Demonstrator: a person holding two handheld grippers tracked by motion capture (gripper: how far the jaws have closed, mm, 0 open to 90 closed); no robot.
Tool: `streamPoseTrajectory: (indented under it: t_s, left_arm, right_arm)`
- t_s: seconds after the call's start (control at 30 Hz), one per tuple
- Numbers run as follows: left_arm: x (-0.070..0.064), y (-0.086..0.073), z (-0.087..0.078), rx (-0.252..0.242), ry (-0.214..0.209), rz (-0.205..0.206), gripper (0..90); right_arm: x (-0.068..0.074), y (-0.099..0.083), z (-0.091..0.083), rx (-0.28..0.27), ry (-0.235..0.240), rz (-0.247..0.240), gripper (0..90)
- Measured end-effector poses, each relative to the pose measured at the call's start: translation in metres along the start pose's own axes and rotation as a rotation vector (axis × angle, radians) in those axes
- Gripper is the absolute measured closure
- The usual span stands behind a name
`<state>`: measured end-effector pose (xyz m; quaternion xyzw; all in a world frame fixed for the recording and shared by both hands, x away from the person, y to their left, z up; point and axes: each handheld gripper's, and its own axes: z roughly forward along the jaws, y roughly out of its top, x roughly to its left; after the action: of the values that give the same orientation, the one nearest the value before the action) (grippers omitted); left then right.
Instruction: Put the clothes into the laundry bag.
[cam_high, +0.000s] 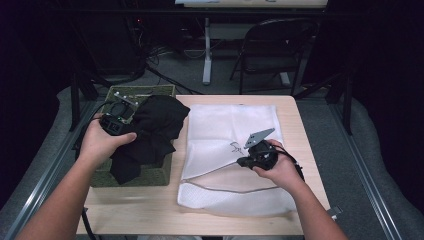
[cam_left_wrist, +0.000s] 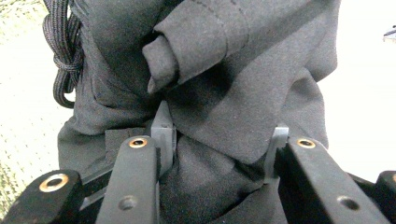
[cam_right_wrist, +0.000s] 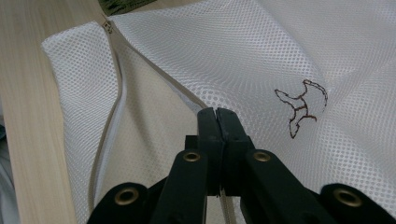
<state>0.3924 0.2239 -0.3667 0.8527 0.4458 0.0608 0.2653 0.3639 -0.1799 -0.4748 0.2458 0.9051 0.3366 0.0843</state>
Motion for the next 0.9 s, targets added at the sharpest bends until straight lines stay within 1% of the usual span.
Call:
streamPoseTrajectory:
  t_s: [0.03, 0.13, 0.27, 0.4, 0.47, 0.53, 0.57, 0.63, 0.7, 0.77, 0.9]
  left_arm:
    - [0.000, -0.001, 0.000, 0.000, -0.001, -0.002, 61.2]
    - [-0.002, -0.003, -0.002, -0.006, -0.004, -0.002, 61.3]
    - [-0.005, -0.007, -0.003, -0.016, -0.013, 0.000, 61.2]
    - [-0.011, -0.010, -0.003, -0.022, -0.025, 0.013, 61.2]
    - [-0.014, -0.010, -0.003, -0.024, -0.031, 0.022, 61.2]
    - [-0.018, -0.011, -0.003, -0.026, -0.037, 0.030, 61.2]
    - [-0.020, -0.011, -0.003, -0.026, -0.040, 0.037, 61.2]
    - [-0.023, -0.011, -0.002, -0.027, -0.046, 0.046, 61.2]
    - [-0.027, -0.011, -0.002, -0.027, -0.053, 0.050, 61.2]
    - [-0.029, -0.010, -0.001, -0.025, -0.052, 0.069, 61.2]
    - [-0.036, -0.010, 0.001, -0.017, -0.060, 0.087, 61.2]
  right_arm:
    - [0.000, 0.001, 0.000, 0.002, -0.003, -0.008, 89.7]
    - [0.001, 0.004, -0.001, 0.005, -0.012, -0.009, 89.7]
    - [-0.001, 0.007, 0.001, 0.006, -0.004, -0.013, 89.7]
    - [-0.004, 0.010, -0.001, 0.007, -0.007, -0.008, 89.7]
    - [-0.005, 0.012, -0.003, 0.009, -0.011, -0.017, 89.7]
    - [-0.007, 0.014, -0.005, 0.005, -0.014, -0.013, 89.7]
    - [-0.008, 0.014, -0.006, 0.005, -0.013, -0.019, 89.7]
    - [-0.010, 0.016, -0.008, 0.008, -0.025, -0.022, 89.7]
    - [-0.012, 0.019, -0.009, 0.013, -0.033, -0.037, 89.7]
    - [-0.015, 0.020, -0.009, 0.023, -0.044, -0.038, 89.7]
    - [-0.020, 0.023, -0.007, 0.036, -0.054, -0.043, 89.7]
